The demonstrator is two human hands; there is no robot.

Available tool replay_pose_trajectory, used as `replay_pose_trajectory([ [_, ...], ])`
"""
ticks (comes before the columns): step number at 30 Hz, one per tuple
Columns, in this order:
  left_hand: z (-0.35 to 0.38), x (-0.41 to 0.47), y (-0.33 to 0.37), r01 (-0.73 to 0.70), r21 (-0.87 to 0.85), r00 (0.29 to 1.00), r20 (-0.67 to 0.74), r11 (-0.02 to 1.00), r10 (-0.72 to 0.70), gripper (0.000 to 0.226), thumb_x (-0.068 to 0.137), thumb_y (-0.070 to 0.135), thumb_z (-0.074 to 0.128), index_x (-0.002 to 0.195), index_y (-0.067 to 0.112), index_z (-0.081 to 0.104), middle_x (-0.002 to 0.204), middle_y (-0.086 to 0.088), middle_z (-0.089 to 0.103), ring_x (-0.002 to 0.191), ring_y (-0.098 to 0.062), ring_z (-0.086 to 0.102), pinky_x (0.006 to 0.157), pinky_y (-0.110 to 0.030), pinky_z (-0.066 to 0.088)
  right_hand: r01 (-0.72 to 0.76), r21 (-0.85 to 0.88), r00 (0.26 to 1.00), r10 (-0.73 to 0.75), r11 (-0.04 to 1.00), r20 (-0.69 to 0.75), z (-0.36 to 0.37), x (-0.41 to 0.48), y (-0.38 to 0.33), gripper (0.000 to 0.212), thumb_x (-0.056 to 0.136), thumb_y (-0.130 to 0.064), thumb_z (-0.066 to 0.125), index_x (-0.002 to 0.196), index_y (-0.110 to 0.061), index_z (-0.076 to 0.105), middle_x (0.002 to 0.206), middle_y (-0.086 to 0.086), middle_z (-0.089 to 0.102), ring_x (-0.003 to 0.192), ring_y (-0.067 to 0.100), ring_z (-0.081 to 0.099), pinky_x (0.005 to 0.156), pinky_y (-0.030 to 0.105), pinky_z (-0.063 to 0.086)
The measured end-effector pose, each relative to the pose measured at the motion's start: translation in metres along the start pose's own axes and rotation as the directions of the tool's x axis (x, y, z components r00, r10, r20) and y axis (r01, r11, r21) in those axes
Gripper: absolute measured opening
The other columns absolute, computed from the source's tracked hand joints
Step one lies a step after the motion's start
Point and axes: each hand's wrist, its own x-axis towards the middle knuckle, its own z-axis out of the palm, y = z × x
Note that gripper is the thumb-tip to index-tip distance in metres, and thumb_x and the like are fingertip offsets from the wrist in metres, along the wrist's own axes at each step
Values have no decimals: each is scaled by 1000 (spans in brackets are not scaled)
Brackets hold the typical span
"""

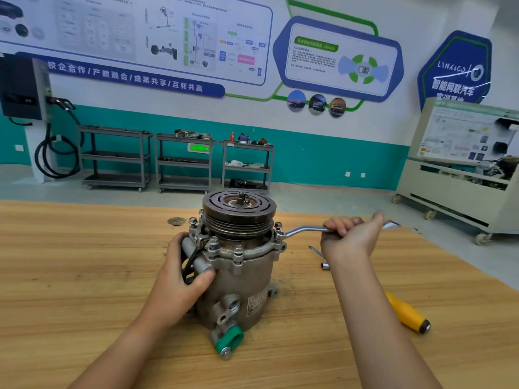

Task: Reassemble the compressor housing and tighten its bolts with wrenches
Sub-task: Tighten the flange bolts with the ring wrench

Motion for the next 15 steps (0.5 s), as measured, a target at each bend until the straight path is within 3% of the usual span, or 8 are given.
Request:
replay_pose_trajectory([
  [3, 0, 0, 1, 2, -6, 1000, 8, 1000, -2, 65, 65, 32, 59, 120, 42, 27, 112, 29, 43, 96, 26, 45, 70, -1, 40, 176, -29, 980, -172, 984, 97, -20, -27, -2, 42, 97, -39, 43, 60, -19, 35, 44, -7, 27, 38, 10, 31, 49, 20, 41],
  [6, 0, 0, -1, 0, -19, 1000, 25, 1000, 1, 62, 73, 31, 63, 121, 44, 26, 112, 27, 44, 96, 22, 47, 71, -4, 40, 331, -28, 910, -312, 943, 274, -40, -51, 3, 40, 95, -31, 43, 57, -19, 46, 47, -5, 33, 45, 12, 41, 65, 30, 49],
  [9, 0, 0, 1, 6, -24, 1000, 16, 1000, -6, 66, 66, 32, 59, 123, 39, 27, 111, 27, 44, 95, 24, 48, 68, -1, 41, 489, -95, 783, -388, 867, 485, -55, -74, 8, 37, 79, -49, 61, 54, -23, 55, 52, -5, 42, 56, 15, 48, 75, 30, 50],
  [11, 0, -1, 2, -7, -41, 1000, 23, 999, 8, 64, 66, 30, 60, 120, 41, 27, 110, 26, 45, 95, 25, 48, 67, 2, 40, 627, -137, 646, -414, 767, 641, -64, -85, 13, 33, 74, -51, 66, 56, -24, 58, 60, -6, 51, 65, 14, 53, 80, 26, 49],
  [14, -1, 0, -1, -6, -10, 999, 34, 1000, 6, 63, 75, 26, 69, 118, 45, 28, 114, 27, 44, 103, 7, 52, 72, -5, 42, 897, -117, 316, -432, 427, 845, -69, -94, 29, 21, 84, -19, 48, 65, -20, 55, 75, -7, 57, 79, 6, 56, 84, 20, 45],
  [15, -1, 1, -1, -5, -8, 1000, 24, 1000, 5, 65, 72, 31, 71, 119, 45, 28, 115, 27, 45, 105, 3, 52, 77, -9, 41, 940, -101, 237, -413, 325, 879, -69, -97, 36, 16, 85, -17, 49, 69, -17, 53, 79, -5, 55, 82, 5, 55, 85, 16, 43],
])
